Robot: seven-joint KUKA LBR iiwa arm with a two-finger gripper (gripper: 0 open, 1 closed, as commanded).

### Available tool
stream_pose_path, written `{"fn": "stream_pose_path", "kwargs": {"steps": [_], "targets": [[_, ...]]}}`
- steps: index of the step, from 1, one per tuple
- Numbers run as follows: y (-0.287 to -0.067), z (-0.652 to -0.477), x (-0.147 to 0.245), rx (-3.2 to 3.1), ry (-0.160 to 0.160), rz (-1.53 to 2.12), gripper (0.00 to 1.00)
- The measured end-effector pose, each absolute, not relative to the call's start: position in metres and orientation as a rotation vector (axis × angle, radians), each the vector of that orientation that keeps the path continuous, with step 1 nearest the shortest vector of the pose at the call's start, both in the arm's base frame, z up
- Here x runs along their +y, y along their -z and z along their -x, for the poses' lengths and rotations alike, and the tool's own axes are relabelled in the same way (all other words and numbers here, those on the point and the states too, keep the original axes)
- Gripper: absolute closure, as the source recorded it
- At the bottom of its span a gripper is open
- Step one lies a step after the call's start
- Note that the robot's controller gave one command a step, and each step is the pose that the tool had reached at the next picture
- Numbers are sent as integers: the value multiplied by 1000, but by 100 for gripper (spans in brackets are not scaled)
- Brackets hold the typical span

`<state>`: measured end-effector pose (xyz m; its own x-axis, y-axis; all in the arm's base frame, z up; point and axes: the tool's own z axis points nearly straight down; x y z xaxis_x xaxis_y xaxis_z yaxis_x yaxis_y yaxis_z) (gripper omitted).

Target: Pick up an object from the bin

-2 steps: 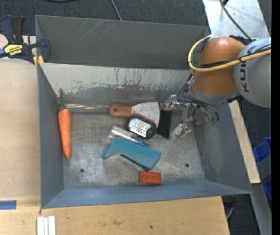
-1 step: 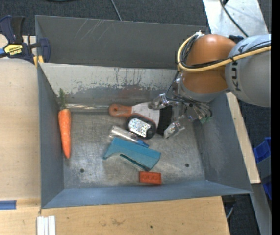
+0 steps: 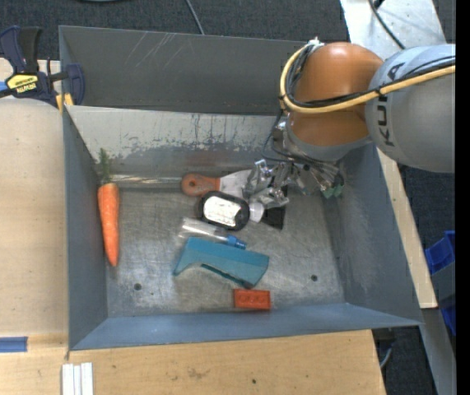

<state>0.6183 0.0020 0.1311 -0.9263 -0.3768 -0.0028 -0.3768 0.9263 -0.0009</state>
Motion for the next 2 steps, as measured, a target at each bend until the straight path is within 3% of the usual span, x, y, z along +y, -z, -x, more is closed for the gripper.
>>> {"fn": "stream_pose_path", "kwargs": {"steps": [1, 2], "targets": [[-131, -618, 2, 3080, 1, 603, 0], [-131, -618, 2, 3080, 1, 604, 0]]}}
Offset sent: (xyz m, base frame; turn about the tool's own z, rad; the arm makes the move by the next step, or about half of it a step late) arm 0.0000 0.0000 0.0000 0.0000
